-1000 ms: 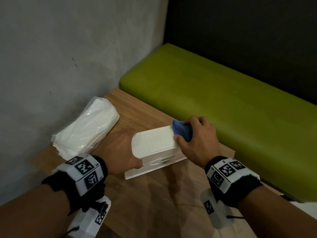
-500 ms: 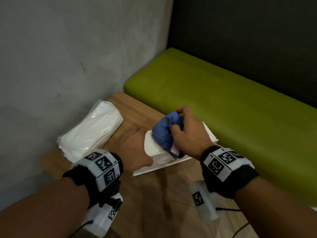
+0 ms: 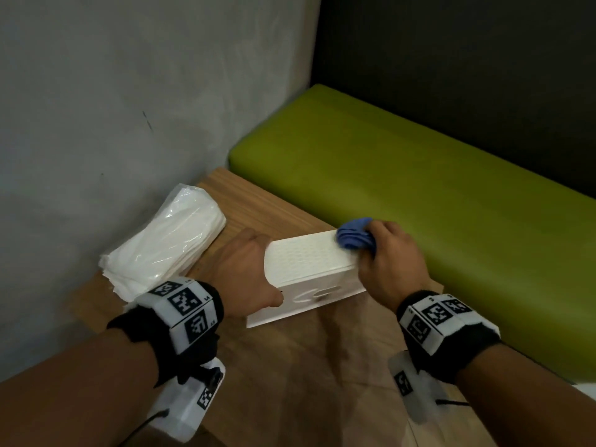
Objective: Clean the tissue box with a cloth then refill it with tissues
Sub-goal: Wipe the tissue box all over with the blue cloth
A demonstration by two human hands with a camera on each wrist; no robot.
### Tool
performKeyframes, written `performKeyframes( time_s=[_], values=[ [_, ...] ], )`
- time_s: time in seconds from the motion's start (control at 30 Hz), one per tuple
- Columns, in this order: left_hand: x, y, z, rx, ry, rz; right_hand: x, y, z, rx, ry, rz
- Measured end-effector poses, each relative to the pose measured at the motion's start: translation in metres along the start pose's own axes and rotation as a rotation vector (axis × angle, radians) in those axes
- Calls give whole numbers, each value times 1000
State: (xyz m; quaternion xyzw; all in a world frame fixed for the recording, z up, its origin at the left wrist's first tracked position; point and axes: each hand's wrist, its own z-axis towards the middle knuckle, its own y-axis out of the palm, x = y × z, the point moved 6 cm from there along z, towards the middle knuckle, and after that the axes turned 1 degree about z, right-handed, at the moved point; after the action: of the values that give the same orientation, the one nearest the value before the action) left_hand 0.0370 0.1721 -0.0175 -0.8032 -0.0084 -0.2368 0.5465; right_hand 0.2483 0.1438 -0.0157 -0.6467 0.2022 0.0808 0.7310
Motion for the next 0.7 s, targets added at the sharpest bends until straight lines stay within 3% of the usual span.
performKeyframes(
  time_s=[0.07, 0.23, 0.33, 0.43, 0.57, 0.63, 0.7],
  values=[
    [0, 1, 3, 5, -2, -2, 1, 0, 0, 7, 14, 3],
    [2, -4, 11, 36, 4, -19, -72, 19, -18, -145, -265, 132],
    [-1, -6, 12, 32, 10, -41, -82, 24, -21, -159, -358, 177],
    [-7, -5, 8, 28, 10, 7, -45, 19, -11, -83, -268, 150],
    [-8, -1, 4, 44, 24, -24, 15, 9, 8, 25, 68, 80],
    [-8, -1, 4, 46, 17, -35, 12, 10, 11, 14, 125, 46],
    [-8, -2, 5, 43, 0, -33, -16, 16, 8, -36, 64, 38]
  ],
)
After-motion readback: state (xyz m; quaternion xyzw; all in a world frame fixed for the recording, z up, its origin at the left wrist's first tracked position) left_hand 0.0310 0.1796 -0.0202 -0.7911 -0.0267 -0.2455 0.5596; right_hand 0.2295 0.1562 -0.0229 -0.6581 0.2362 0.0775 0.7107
